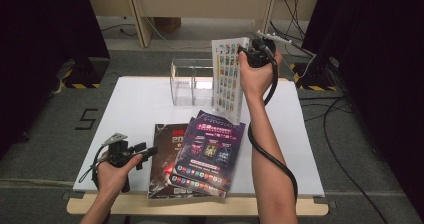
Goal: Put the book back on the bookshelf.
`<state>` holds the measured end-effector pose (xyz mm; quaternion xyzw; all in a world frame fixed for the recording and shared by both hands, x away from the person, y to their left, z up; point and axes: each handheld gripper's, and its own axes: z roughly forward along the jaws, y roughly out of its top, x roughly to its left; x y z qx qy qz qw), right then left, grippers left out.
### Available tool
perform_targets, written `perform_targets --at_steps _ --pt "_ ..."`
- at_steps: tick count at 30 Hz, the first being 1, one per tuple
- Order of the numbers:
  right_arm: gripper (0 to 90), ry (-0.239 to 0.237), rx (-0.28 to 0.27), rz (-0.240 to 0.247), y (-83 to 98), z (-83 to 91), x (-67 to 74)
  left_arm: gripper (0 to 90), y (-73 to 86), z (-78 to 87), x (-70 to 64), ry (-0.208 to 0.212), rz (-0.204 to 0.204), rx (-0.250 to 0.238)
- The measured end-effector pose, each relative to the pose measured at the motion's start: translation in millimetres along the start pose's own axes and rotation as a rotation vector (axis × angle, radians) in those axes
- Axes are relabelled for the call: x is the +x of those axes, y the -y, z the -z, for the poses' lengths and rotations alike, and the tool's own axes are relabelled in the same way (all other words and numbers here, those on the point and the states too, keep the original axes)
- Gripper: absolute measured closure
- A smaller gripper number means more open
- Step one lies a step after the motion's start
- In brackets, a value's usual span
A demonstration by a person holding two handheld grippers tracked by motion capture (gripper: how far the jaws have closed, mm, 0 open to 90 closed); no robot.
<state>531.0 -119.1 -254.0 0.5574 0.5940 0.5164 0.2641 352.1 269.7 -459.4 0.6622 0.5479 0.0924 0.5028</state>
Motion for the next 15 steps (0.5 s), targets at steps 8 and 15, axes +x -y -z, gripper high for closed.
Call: perform_targets --at_steps 8,15 --pt "74.0 0.025 -0.042 0.002 -6.4 -3.9 3.8 35.9 1.0 -1.5 -0.4 0.001 -0.005 0.004" --pt "74.1 0.024 -0.059 0.005 -7.3 -10.9 2.9 36.0 1.7 -2.3 -0.3 0.001 -0.003 0.005"
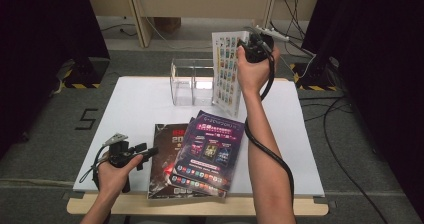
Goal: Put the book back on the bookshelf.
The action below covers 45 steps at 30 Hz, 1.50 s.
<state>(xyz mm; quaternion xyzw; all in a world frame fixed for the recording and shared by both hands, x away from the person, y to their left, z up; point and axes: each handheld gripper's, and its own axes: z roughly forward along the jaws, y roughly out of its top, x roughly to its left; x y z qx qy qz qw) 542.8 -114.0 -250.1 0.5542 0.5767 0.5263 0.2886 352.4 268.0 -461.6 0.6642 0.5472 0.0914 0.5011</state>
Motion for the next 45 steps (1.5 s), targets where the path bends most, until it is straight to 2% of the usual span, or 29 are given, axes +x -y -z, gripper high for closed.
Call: perform_targets --at_steps 17,25,31,36,39,45 --pt "74.0 -0.001 -0.005 0.001 3.4 -27.1 -1.6 36.0 1.4 -3.1 1.4 0.004 0.007 0.008" --pt "74.0 0.0 -0.031 -0.01 6.9 -39.3 -4.8 36.0 1.7 -1.5 4.7 0.001 0.01 0.004" --pt "73.9 -0.018 -0.049 0.02 15.1 -45.8 -10.0 36.0 2.3 -3.1 5.1 0.003 0.013 0.006" --pt "73.6 -0.026 -0.056 0.076 20.6 -40.5 -8.7 36.0 2.9 -2.8 5.6 0.002 0.013 0.003" --pt "73.5 -0.031 -0.065 0.119 25.5 -31.4 -10.5 36.0 3.3 -2.7 5.8 0.001 0.013 0.003" --pt "73.4 -0.057 -0.075 0.165 39.6 -11.8 -12.3 36.0 3.9 -2.3 4.6 -0.001 0.009 0.007"
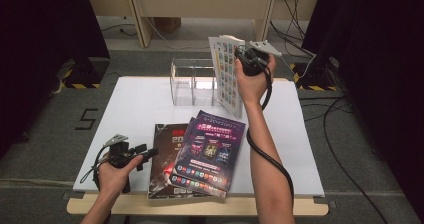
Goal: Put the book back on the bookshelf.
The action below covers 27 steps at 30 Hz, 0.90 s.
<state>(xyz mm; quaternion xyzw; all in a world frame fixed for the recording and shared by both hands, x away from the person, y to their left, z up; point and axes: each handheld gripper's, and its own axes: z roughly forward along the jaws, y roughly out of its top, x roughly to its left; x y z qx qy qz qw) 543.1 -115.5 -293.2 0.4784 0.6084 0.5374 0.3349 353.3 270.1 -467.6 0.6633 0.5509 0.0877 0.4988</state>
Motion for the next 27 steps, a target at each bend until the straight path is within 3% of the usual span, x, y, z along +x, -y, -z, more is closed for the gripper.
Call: perform_targets --at_steps 7,13,27 --pt "73.3 -0.021 0.02 0.041 14.2 27.9 -4.9 36.0 -0.3 0.5 -0.7 -0.001 0.004 -0.002" --pt "72.9 -0.018 0.027 0.044 24.6 45.4 -8.1 36.0 0.3 0.4 -1.5 -0.001 0.001 -0.001" --pt "70.1 -0.001 0.039 0.036 41.3 66.2 -10.7 35.9 -0.5 1.1 -3.3 -0.001 0.0 -0.01"
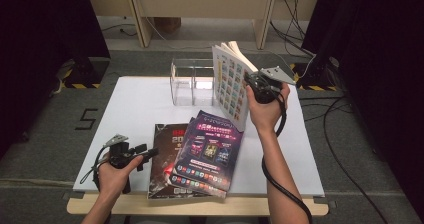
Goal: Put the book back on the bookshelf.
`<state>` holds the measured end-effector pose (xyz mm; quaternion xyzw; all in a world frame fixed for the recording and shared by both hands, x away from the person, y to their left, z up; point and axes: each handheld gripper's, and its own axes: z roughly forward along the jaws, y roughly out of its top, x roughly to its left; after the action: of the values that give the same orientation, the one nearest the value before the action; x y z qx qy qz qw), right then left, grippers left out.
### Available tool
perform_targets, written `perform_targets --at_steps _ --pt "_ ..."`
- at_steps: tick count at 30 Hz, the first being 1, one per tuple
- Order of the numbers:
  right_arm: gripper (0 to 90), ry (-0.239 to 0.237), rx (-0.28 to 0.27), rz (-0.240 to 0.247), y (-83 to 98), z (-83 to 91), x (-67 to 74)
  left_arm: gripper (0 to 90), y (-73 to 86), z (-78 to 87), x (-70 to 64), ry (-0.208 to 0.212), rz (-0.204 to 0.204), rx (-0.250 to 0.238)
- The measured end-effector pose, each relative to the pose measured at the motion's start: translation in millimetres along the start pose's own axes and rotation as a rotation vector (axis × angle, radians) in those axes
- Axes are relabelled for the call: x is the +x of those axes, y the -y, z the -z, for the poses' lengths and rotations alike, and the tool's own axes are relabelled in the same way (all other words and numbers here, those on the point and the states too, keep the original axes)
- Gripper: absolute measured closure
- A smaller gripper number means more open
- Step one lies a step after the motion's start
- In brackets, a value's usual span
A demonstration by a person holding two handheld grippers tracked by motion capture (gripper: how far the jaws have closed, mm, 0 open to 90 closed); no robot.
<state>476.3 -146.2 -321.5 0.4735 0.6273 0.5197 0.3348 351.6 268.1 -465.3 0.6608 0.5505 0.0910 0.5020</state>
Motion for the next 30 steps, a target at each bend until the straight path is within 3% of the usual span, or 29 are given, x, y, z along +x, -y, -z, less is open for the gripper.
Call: perform_targets --at_steps 7,20,26,30 --pt "67.3 0.011 0.016 0.008 -2.6 -1.8 -2.0 35.9 0.1 -0.4 -0.2 0.001 0.001 0.002" --pt "62.4 0.022 0.046 -0.022 -12.6 -17.2 -0.3 35.9 -1.1 1.7 1.9 0.0 0.004 -0.002" --pt "68.8 0.021 0.095 -0.017 -15.7 -22.0 -0.3 35.8 -1.1 1.5 1.9 0.0 0.003 0.0" --pt "72.9 -0.003 0.137 -0.033 -20.2 -23.3 -1.3 35.8 -1.1 1.2 1.9 0.001 0.002 0.002"
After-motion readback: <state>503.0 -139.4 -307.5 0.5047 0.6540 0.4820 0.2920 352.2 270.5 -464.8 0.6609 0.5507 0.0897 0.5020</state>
